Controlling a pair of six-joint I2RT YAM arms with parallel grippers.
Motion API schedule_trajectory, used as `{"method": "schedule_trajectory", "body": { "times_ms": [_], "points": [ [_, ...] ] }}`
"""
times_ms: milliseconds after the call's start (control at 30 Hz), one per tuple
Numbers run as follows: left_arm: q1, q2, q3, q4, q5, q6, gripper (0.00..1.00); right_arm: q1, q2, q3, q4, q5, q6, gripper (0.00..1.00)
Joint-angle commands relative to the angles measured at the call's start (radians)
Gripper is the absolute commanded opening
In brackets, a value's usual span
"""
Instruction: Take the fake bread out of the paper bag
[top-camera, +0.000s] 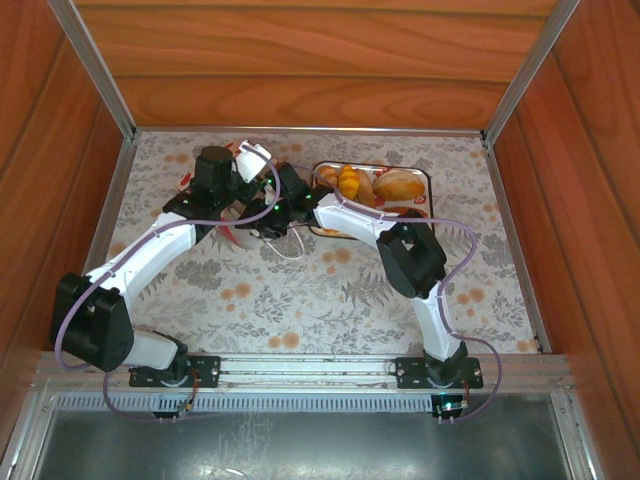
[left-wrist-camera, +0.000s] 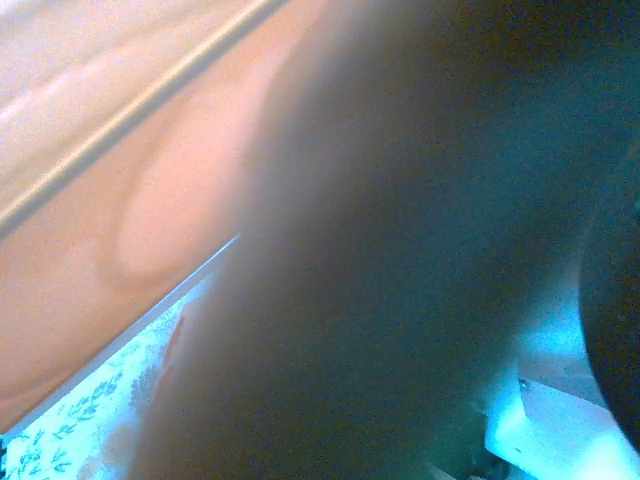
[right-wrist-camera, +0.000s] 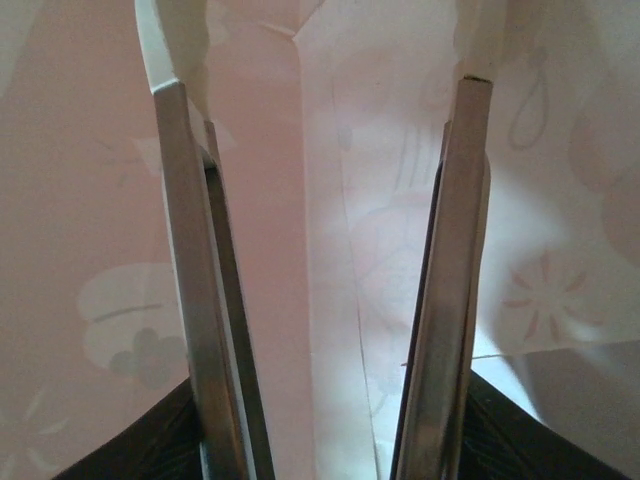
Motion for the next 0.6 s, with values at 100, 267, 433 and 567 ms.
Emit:
{"method": "schedule_trajectory", "body": {
  "times_ms": [100, 267, 433, 567],
  "points": [
    [-0.011, -0.044, -0.021, 0.027, 0.032, -0.012, 0.0, -0.013, 0.062, 0.072, 0.015, -0.029, 0.014, 0.58],
    [-0.013, -0.048, -0.026, 0.025, 0.041, -0.013, 0.0, -0.013, 0.091, 0.107, -0.019, -0.014, 0.007, 0.57],
    [-0.012, -0.04, -0.024, 0.026, 0.042, -0.015, 0.0, -0.013, 0.119, 0.156, -0.039, -0.037, -0.015, 0.42],
    [-0.013, -0.036, -0.025, 0.026, 0.028, -0.015, 0.0, -0.013, 0.106, 0.153, -0.06, -0.032, -0.045, 0.24]
  ]
}}
